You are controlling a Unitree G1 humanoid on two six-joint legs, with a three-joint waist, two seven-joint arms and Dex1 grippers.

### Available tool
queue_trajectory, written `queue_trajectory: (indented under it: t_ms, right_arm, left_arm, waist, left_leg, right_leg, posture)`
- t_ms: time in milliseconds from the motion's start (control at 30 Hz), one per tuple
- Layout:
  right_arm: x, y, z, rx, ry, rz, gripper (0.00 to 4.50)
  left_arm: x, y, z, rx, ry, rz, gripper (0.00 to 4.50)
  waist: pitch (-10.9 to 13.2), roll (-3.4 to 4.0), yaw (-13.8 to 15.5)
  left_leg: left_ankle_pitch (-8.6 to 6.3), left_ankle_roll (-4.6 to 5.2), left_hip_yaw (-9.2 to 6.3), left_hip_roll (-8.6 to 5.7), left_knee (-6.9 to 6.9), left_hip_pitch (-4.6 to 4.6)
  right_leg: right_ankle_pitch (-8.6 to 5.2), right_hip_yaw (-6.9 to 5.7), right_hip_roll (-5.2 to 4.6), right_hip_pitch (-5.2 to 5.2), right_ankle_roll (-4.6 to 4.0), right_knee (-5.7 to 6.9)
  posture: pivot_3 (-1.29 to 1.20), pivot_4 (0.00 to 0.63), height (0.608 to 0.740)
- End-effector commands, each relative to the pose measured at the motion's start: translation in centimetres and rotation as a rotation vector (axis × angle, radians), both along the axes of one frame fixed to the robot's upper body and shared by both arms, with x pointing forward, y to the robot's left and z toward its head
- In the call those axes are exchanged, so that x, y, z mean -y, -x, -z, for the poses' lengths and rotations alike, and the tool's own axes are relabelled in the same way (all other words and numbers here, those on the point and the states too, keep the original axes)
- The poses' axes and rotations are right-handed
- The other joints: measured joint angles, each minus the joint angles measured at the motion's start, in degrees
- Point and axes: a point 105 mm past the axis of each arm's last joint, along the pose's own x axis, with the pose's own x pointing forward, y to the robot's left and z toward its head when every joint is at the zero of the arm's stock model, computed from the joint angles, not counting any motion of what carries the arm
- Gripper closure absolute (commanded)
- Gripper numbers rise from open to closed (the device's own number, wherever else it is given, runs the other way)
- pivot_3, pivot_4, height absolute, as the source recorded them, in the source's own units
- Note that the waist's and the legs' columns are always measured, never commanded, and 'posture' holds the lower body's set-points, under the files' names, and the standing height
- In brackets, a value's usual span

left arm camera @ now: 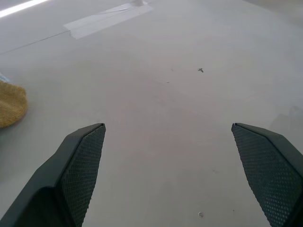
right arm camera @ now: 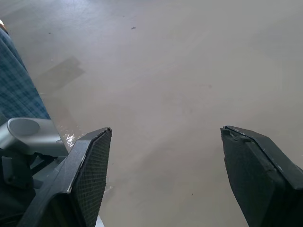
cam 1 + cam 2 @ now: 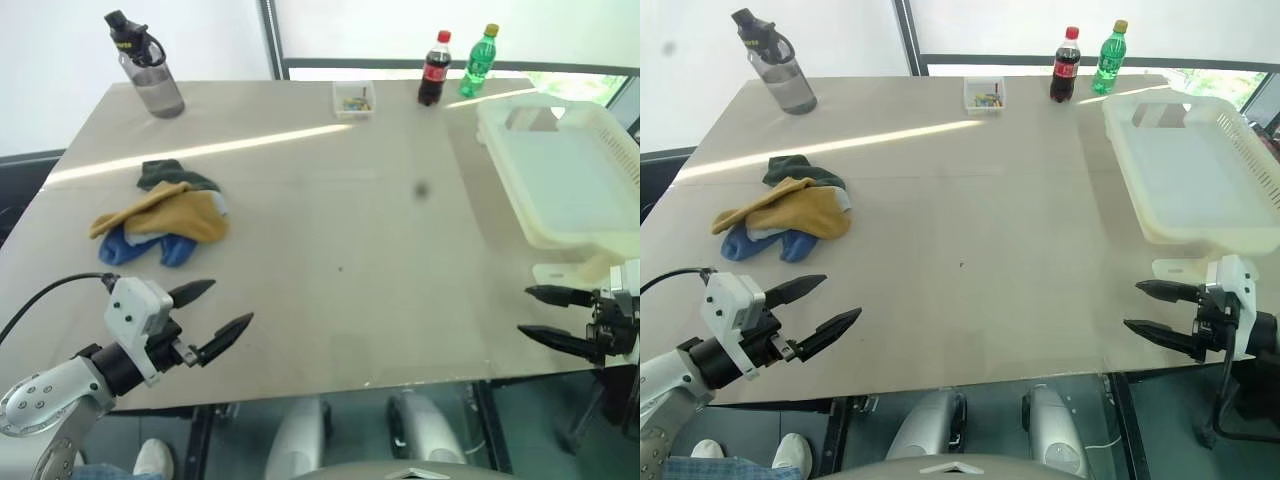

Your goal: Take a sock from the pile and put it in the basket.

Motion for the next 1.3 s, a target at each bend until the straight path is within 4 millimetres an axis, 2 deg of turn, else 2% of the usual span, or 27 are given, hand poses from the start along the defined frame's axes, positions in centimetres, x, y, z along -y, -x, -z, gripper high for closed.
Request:
queue_trajectory:
  t_ms: [33,967,1300]
  right_arm:
    - [0.0,-0.2,-1.5,0.081,0.002,-0.011,0.74]
    - [-0.9,-1.0,-2.1,0.124,-0.009,-0.035,0.74]
    - [-1.8,-1.3,-2.3,0.14,-0.029,-0.028,0.74]
  left_arm:
    - [0.4,0.4,-1.4,0.053,-0.003,0.026,0.0]
    - [0.3,0.5,-1.3,0.05,0.012,0.022,0.0]
    - [0.5,-0.5,-1.3,0.036,0.009,0.028,0.0]
  waist:
    - [0.0,0.0,0.0]
    - [0.0,0.02,0.0]
    - [0.0,0.03,0.0]
  left_leg:
    - [0.0,0.0,0.0,0.0,0.0,0.0]
    - [0.0,0.0,0.01,0.0,0.0,0.0]
    - [0.0,0.0,0.0,0.0,0.0,0.0]
  right_leg:
    - [0.0,0.0,0.0,0.0,0.0,0.0]
    - [0.01,0.01,0.0,0.0,-0.02,-0.01]
    - [0.01,0.01,0.01,0.0,-0.01,0.0]
  posture:
    - [0.0,0.15,0.74]
    - [0.0,0.15,0.74]
    - [0.0,0.15,0.74]
